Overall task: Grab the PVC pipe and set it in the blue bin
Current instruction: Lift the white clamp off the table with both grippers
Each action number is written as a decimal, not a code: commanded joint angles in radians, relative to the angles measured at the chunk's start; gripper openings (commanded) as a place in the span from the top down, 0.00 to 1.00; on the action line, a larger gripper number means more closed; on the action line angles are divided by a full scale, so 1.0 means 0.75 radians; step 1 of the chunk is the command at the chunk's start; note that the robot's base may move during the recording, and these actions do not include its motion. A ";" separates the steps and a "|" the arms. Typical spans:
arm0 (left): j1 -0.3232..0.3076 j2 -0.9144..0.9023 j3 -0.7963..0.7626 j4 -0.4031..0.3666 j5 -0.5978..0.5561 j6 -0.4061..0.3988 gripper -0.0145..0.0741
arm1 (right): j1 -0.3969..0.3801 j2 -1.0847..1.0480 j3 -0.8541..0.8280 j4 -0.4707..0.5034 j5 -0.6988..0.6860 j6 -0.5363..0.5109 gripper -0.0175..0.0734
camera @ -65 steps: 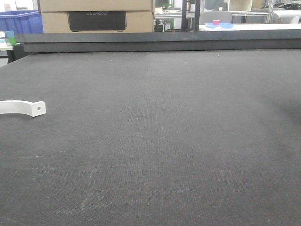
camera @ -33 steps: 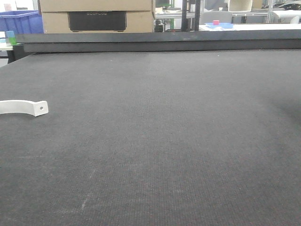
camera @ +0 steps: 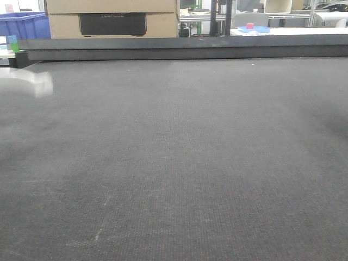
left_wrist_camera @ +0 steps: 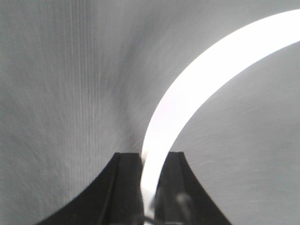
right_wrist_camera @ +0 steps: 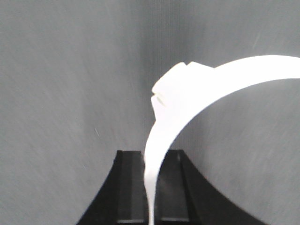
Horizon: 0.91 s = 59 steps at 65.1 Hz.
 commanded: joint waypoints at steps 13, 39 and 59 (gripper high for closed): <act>0.006 -0.351 0.052 -0.264 -0.339 0.043 0.96 | -0.003 -0.282 -0.006 -0.003 -0.165 -0.039 0.99; -0.300 -0.885 0.301 -0.203 -0.718 0.043 0.96 | 0.013 -0.795 0.402 -0.003 -0.594 -0.115 0.99; -0.260 -1.267 0.554 -0.135 -0.926 0.020 0.96 | 0.021 -1.003 0.441 -0.003 -0.541 -0.115 0.99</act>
